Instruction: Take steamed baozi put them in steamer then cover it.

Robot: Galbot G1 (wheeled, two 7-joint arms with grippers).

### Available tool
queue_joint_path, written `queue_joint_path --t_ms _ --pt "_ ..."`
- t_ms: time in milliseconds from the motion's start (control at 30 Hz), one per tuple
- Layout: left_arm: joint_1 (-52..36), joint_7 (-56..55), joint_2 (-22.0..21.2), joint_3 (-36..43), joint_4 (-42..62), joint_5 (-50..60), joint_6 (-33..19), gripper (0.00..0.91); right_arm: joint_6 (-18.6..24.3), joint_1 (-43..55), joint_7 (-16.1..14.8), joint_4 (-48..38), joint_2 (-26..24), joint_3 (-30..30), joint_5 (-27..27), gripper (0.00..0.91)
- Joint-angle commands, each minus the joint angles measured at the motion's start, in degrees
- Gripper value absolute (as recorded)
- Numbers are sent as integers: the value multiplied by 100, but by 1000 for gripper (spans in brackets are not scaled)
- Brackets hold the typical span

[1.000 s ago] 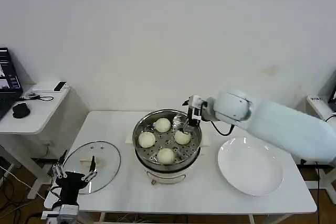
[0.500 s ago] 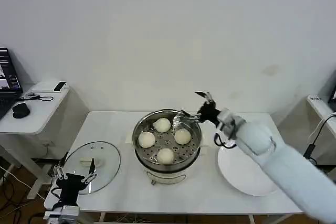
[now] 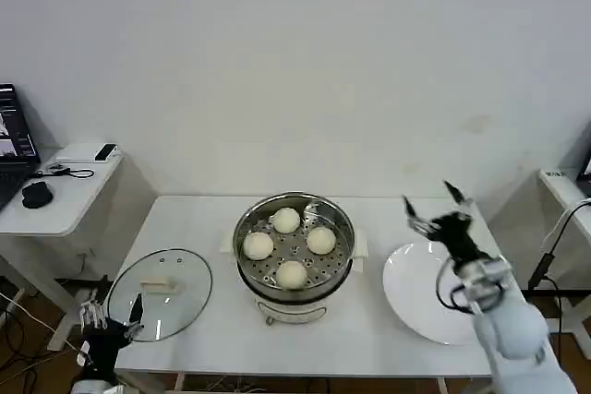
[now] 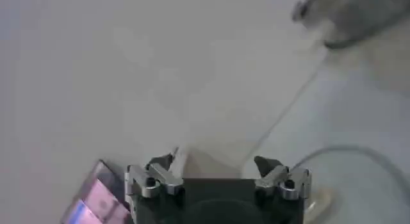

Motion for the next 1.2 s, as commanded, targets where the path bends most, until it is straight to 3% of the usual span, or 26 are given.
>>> queue_joint_path --t_ms 33,400,1200 --pt "-196 -697 168 -32 1151 2446 -551 907 404 -1494 59 511 860 1387 -152 907" --pt "-975 -590 441 647 1939 2661 -353 907 311 -1790 37 947 1041 1401 66 907" --pt "-2240 -371 930 1044 3000 2472 -178 907 559 -2199 -113 1016 1199 1653 -65 907"
